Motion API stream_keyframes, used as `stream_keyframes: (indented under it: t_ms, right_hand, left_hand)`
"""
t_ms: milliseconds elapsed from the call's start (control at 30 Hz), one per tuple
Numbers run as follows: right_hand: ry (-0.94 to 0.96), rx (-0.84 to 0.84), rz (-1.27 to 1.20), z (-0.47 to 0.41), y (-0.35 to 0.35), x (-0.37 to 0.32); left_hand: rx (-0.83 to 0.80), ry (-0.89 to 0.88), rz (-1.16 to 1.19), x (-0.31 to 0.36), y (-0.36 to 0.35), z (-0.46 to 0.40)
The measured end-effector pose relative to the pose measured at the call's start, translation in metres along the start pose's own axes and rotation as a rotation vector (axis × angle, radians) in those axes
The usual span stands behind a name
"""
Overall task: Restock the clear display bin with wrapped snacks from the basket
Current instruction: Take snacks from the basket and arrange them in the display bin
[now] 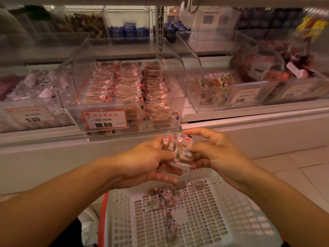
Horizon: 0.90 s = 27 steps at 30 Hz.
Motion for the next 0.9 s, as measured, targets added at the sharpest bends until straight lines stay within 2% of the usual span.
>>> stream_keyframes:
  t_ms: [100, 233, 600, 733, 900]
  right_hand:
    - [0.028, 0.012, 0.012, 0.001, 0.002, 0.0]
    - [-0.036, -0.062, -0.17, 0.005, 0.006, 0.001]
    - [-0.068, -0.223, -0.518, 0.012, 0.011, 0.011]
    - [-0.045, -0.169, -0.372, 0.012, 0.006, 0.018]
    - [0.182, -0.049, 0.122, 0.008, 0.014, 0.014]
  left_hand:
    - [-0.006, 0.005, -0.012, -0.002, -0.002, -0.005]
    - [-0.015, -0.018, -0.011, 0.002, -0.003, -0.009]
    - [-0.076, 0.104, 0.232, 0.004, -0.007, -0.005]
    - [-0.293, 0.142, 0.272, 0.008, -0.006, 0.0]
    - [-0.338, 0.155, 0.229, 0.007, 0.001, 0.004]
Point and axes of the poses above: each hand's wrist, its own z-axis away from the middle knuckle, its own y-axis out of the back of the hand, x = y × z, the point moved 1 cm from there along -z, towards the middle knuckle, and after that the axes turned 6 degrees about x, right-handed, at the moved point
